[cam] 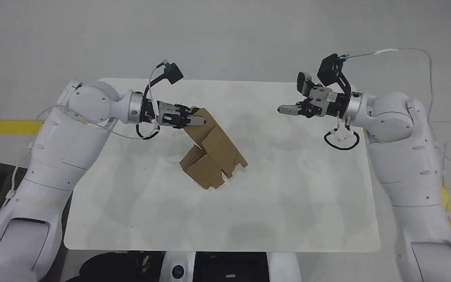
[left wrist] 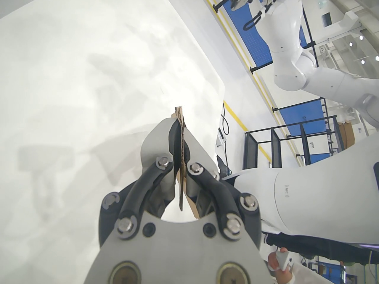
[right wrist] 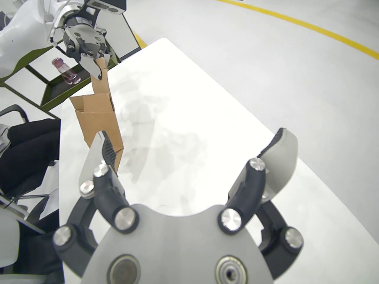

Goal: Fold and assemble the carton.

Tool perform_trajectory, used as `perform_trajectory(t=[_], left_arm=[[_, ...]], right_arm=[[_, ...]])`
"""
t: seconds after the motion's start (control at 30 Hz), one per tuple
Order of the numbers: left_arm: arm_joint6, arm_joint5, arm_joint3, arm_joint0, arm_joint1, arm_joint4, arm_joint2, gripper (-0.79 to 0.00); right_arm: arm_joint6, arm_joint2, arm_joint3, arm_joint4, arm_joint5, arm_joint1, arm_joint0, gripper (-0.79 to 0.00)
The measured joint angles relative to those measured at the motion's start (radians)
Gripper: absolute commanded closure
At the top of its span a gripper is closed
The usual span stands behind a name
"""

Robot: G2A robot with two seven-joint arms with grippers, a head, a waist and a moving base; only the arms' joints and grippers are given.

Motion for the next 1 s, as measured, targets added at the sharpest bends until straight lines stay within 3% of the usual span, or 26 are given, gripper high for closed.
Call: perform_trajectory(t=[0.17,0.57,1.0], left_arm=[[-0.004,0.004,-0.003,-0.02,0.003,-0.019,0.012,0.0],[0.003,-0.003,-0.043,-0.046,0.01,-0.062,0.057,0.0],[0.021,-0.021,-0.04,-0.098,0.019,-0.136,0.136,0.0]], right_arm=[[0.052,-0.128,0.09,0.103,-0.059,-0.014,0.075,-0.785],[-0.021,-0.585,0.21,0.341,-0.129,-0.011,0.28,-0.785],[-0.021,-0.857,0.181,0.6,-0.129,0.017,0.404,-0.785]])
